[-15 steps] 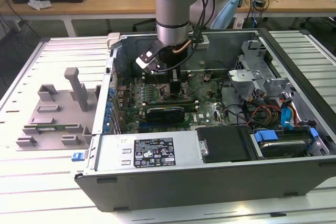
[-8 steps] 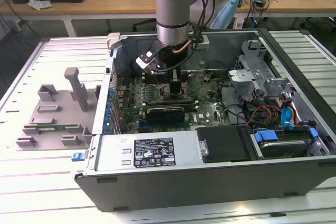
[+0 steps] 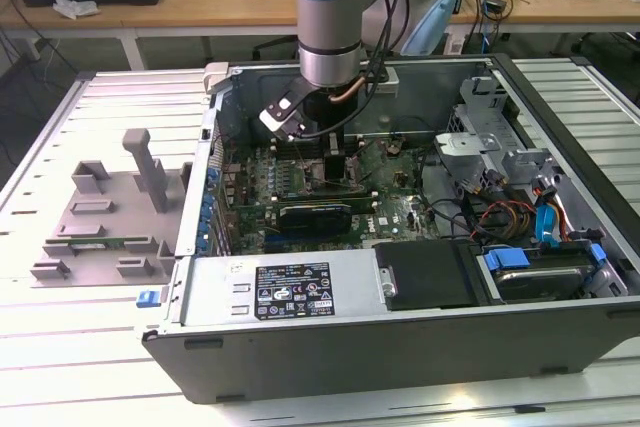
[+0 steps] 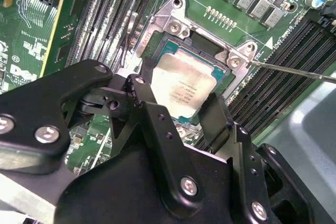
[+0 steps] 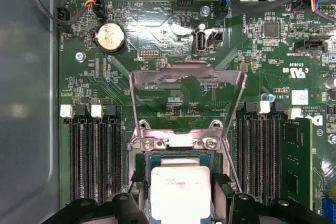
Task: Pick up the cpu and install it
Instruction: 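Place the cpu into insertion slot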
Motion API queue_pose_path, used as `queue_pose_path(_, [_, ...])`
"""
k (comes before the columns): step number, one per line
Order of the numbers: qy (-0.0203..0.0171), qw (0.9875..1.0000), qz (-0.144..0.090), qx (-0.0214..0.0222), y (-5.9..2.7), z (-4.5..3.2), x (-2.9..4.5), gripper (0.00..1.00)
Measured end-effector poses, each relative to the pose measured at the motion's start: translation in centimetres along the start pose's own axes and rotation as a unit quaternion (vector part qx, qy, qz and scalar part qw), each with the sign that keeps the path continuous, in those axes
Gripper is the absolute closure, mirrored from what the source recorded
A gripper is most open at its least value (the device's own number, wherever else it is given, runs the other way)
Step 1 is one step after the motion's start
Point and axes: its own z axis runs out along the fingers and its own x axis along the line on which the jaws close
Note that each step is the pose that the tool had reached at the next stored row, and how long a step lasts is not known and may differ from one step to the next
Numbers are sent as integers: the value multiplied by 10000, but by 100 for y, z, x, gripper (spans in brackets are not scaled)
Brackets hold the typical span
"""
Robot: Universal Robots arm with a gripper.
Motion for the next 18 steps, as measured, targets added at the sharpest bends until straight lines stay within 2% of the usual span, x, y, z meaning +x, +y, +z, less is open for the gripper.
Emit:
queue_pose_path(3, [-1,10000,0,1,0,-11,-1,38])
queue_pose_path(4, [-1,10000,0,0,1,-36,-1,38])
queue_pose_path(5, [0,10000,0,0,2,-61,-2,38])
queue_pose_path(7, [0,10000,0,0,5,-166,-5,38])
queue_pose_path(10, [0,10000,0,0,7,-252,-8,38])
queue_pose_path(16, [0,10000,0,0,8,-271,-8,40])
queue_pose_path(18, [0,10000,0,0,8,-273,-8,53])
